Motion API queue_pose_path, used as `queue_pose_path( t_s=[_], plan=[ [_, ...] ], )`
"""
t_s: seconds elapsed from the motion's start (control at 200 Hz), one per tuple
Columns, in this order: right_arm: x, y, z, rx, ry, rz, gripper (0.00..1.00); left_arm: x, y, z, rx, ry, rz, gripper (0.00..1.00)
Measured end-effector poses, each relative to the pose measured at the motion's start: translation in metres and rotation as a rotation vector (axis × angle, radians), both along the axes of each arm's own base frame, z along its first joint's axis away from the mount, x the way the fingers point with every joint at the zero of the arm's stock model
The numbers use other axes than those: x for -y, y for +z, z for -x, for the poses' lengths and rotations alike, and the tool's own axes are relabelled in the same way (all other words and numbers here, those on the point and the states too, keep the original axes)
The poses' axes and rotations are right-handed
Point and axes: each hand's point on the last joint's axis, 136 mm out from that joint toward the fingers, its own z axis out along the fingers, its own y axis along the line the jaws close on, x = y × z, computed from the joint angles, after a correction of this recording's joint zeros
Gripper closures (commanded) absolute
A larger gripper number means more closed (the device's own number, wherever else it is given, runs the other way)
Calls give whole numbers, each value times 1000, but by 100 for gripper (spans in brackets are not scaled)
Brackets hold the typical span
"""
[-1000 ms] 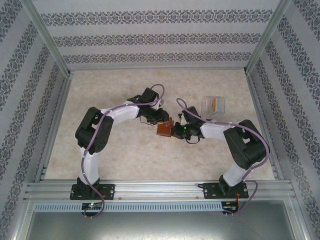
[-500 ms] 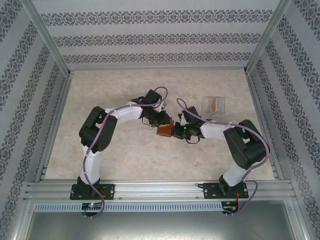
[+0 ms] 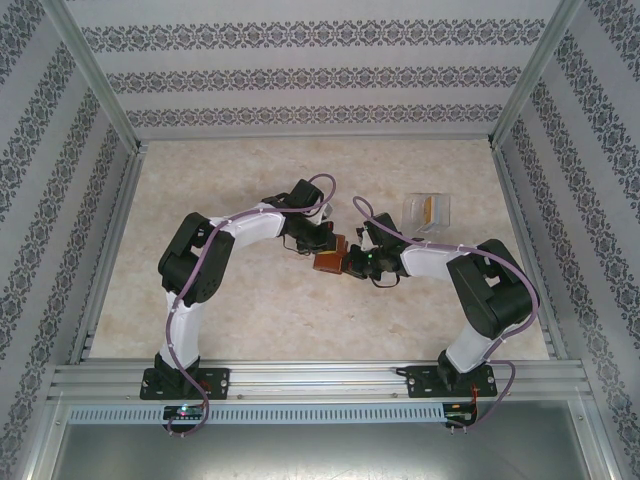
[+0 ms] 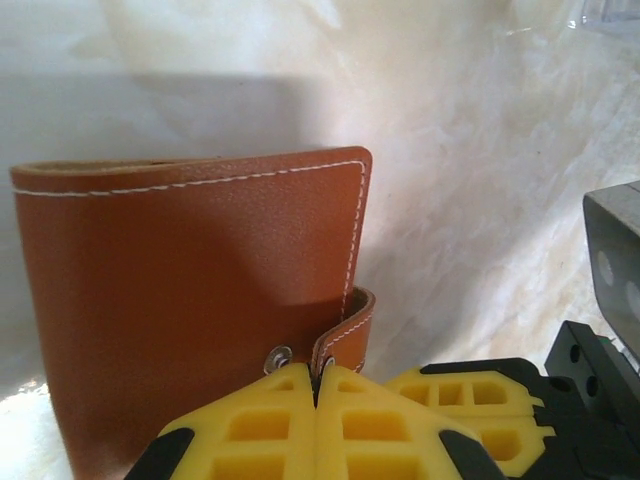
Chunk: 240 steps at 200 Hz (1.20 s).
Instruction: Put the credit cards into the card holder
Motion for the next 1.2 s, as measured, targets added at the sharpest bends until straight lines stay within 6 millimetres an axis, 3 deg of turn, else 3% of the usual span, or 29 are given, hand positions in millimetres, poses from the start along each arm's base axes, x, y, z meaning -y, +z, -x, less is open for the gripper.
queue_pose_path(
  t_s=[1.199],
  plan=[
    [1,-1,1,-6,3,5,100,-10,-7,-5,8,23,-25,100]
  ],
)
